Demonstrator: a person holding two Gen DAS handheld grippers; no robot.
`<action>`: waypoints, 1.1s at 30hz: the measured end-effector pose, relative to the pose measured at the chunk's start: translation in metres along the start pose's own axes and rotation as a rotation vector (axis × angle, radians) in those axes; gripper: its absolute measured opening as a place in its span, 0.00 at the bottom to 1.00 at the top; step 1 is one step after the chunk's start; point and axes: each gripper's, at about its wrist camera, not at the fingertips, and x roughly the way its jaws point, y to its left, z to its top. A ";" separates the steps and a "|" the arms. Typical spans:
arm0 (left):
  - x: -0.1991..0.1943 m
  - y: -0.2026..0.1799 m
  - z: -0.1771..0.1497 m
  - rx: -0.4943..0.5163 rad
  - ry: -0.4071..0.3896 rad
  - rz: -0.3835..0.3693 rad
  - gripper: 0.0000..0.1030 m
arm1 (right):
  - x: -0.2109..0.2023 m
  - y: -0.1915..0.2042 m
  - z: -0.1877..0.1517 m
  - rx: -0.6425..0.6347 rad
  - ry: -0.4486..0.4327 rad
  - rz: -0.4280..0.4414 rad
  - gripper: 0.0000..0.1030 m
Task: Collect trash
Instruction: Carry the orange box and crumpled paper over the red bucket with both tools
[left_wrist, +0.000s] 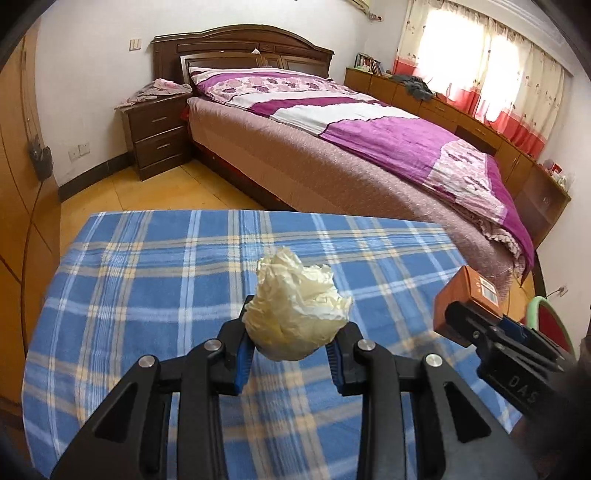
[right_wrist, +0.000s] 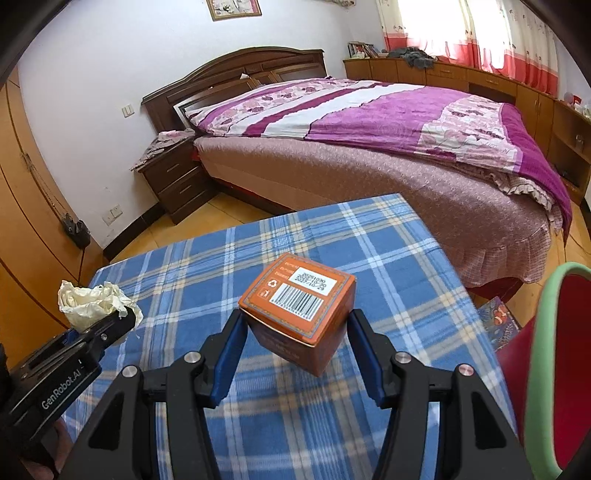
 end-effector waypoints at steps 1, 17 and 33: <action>-0.003 -0.002 -0.001 -0.002 -0.001 -0.003 0.33 | -0.004 -0.001 -0.001 -0.001 -0.004 -0.001 0.57; -0.056 -0.059 -0.038 0.027 -0.012 -0.099 0.33 | -0.094 -0.049 -0.026 0.051 -0.091 -0.098 0.57; -0.074 -0.128 -0.058 0.119 0.002 -0.177 0.33 | -0.158 -0.117 -0.055 0.131 -0.170 -0.227 0.57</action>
